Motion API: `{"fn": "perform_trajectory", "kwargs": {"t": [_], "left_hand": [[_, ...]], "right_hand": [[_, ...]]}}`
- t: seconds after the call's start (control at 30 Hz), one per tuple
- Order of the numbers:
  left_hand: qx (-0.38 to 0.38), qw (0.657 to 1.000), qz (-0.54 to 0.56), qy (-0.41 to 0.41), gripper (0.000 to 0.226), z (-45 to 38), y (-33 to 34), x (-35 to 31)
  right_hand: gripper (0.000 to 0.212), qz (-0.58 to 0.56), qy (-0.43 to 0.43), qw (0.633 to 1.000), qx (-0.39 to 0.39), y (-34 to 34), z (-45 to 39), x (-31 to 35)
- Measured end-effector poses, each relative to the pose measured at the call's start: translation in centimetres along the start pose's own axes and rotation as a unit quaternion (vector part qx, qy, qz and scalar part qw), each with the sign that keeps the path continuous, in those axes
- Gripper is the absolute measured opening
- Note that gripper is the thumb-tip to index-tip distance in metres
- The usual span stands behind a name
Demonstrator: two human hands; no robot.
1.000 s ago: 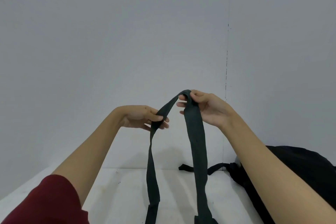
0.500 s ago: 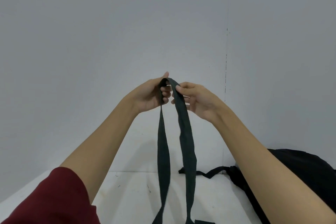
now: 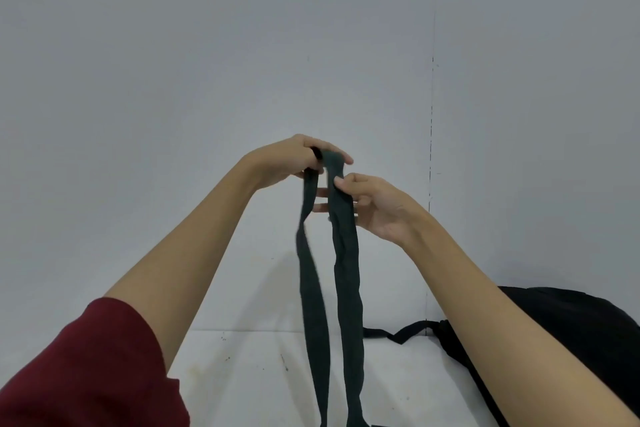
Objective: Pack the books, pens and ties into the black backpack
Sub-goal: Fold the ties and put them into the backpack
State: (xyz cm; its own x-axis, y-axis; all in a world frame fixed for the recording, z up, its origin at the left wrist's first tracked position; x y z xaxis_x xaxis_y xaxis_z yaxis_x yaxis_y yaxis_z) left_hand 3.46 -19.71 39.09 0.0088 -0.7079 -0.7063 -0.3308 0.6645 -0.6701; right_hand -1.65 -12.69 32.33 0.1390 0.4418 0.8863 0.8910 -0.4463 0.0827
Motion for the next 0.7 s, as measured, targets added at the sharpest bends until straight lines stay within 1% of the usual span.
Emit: {"fn": "perform_trajectory", "kwargs": {"t": [0.07, 0.1, 0.17, 0.23, 0.3, 0.37, 0.43, 0.5, 0.53, 0.57, 0.6, 0.63, 0.7], "left_hand": [[-0.037, 0.999, 0.004, 0.005, 0.049, -0.1, -1.0, -0.2], [-0.051, 0.998, 0.019, 0.012, 0.044, -0.1, -1.2, -0.5], [-0.082, 0.996, 0.031, 0.023, 0.028, -0.2, -1.6, -1.3], [-0.113, 0.993, 0.017, 0.022, 0.015, -0.3, -1.8, -1.9], [-0.139, 0.990, 0.006, 0.012, 0.011, -0.5, -2.2, -1.5], [-0.124, 0.991, 0.040, -0.015, 0.016, -0.5, -2.1, 0.2], [-0.080, 0.989, 0.122, -0.036, 0.024, 0.0, -0.9, 2.2], [-0.032, 0.974, 0.218, -0.044, 0.042, 0.4, 1.1, 3.8], [-0.014, 0.969, 0.244, -0.045, 0.050, 0.7, 2.4, 4.3], [-0.002, 0.968, 0.248, -0.041, 0.053, 1.0, 3.6, 4.4], [0.004, 0.970, 0.238, -0.036, 0.049, 1.2, 4.6, 4.4], [0.007, 0.971, 0.236, -0.028, 0.040, 1.3, 5.5, 4.2], [-0.007, 0.960, 0.277, -0.025, 0.021, 1.3, 5.8, 3.9]], "right_hand": [[0.027, 0.002, 0.000, 1.000, 0.002, 0.2, 0.1, 0.0], [0.029, -0.002, -0.002, 1.000, -0.005, 0.2, 0.0, 0.0], [0.030, -0.021, -0.008, 1.000, -0.013, 0.5, -0.1, 0.1], [0.031, -0.047, -0.019, 0.999, -0.012, 1.0, -0.3, 0.2], [0.031, -0.052, -0.037, 0.997, -0.051, 0.7, -0.5, 0.4], [0.027, -0.027, -0.067, 0.990, -0.124, -0.7, -0.7, 0.8], [0.027, -0.002, -0.099, 0.977, -0.189, -2.0, -0.8, 1.8], [0.029, 0.008, -0.120, 0.964, -0.236, -2.8, -1.0, 2.6], [0.030, 0.004, -0.127, 0.959, -0.252, -3.0, -1.2, 2.9], [0.031, -0.009, -0.132, 0.956, -0.263, -2.9, -1.4, 3.1], [0.032, -0.022, -0.136, 0.953, -0.270, -2.7, -1.8, 3.3], [0.032, -0.023, -0.139, 0.950, -0.280, -2.7, -2.1, 3.5], [0.030, 0.000, -0.137, 0.946, -0.294, -2.5, -2.6, 4.2]]}}
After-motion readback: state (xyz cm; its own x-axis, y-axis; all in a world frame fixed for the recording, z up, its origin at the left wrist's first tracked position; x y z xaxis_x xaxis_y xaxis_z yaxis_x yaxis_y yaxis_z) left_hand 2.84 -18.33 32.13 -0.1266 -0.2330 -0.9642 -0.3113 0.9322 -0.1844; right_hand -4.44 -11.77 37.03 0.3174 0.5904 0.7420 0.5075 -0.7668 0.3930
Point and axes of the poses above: each hand's wrist, its own z-axis away from the middle knuckle, its own y-axis out of the palm, x = y × z, the point moved 9 cm from there along -z, towards the middle knuckle, and after that the axes turned 9 degrees about -y, right-handed, at the moved point
